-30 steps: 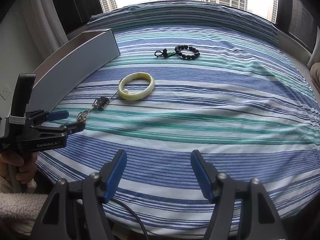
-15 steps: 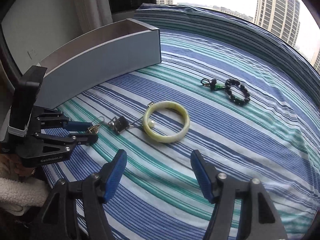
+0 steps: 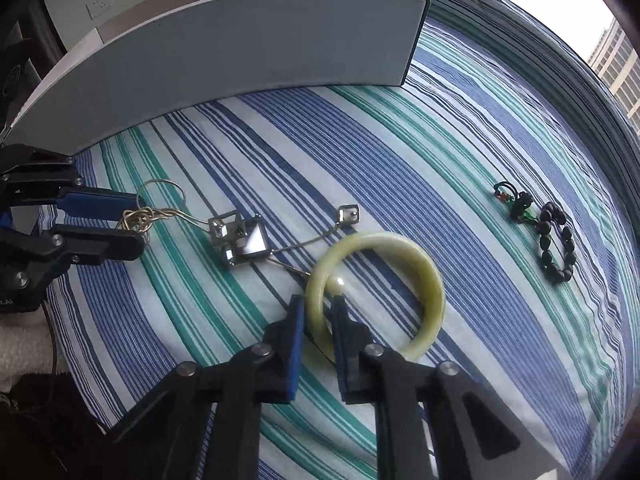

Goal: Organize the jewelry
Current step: 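Grasp the jade bangle with the right tool while the left tool lifts the keychain, then carry the keychain and bangle into the white box and open both tools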

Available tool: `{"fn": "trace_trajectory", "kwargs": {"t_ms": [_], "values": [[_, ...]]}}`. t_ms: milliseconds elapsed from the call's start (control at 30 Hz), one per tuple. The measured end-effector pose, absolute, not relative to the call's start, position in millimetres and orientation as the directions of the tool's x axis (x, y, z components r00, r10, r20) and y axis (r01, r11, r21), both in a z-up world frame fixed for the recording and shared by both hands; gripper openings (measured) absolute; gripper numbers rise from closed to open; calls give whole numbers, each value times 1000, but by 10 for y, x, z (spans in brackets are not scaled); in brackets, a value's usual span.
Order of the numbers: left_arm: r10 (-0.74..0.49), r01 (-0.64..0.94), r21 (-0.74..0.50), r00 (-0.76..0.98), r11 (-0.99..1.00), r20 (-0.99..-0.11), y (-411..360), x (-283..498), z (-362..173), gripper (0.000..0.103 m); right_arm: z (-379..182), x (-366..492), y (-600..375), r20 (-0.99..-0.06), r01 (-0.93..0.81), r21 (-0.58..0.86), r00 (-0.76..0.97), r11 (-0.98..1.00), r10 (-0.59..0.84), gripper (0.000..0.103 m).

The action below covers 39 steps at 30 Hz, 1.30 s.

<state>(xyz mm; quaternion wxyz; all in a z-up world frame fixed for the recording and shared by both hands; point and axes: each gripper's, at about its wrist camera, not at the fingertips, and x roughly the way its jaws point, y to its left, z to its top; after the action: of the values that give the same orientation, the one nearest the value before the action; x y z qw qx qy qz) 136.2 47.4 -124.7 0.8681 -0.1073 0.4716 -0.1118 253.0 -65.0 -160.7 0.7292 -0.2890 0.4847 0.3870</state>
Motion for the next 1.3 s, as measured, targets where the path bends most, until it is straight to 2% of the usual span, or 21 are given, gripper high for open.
{"fn": "trace_trajectory", "kwargs": {"t_ms": [33, 133, 333, 500, 733, 900, 1067, 1300], "values": [[-297, 95, -293, 539, 951, -789, 475, 1345, -1200, 20, -1538, 2514, -687, -925, -840, -30, 228, 542, 303, 10], [-306, 108, -300, 568, 948, -764, 494, 1279, -1028, 20, -1298, 2551, -917, -885, -789, 135, 175, 599, 431, 11], [-338, 104, -350, 605, 931, -721, 610, 1187, -632, 20, -1004, 2671, -1465, -738, -624, 477, 98, 619, 668, 11], [-355, 95, -394, 655, 914, -667, 845, 1000, -152, 20, -717, 2641, -1583, -632, -588, 589, 92, 554, 770, 11], [-262, 7, -398, 763, 917, -591, 1497, 732, 622, 20, -5, 2725, -1042, -552, -709, 514, 157, 483, 819, 11], [-103, -128, -340, 805, 932, -585, 2061, 745, 894, 20, 286, 2888, -414, -528, -775, 453, 164, 440, 833, 11], [-4, -254, -309, 766, 917, -642, 2641, 1044, 573, 20, 217, 3153, 363, -580, -786, 425, 144, 449, 802, 11], [100, -409, -232, 645, 883, -758, 3196, 1399, -297, 20, -276, 3442, 1438, -753, -787, 307, 143, 535, 642, 11]]}}
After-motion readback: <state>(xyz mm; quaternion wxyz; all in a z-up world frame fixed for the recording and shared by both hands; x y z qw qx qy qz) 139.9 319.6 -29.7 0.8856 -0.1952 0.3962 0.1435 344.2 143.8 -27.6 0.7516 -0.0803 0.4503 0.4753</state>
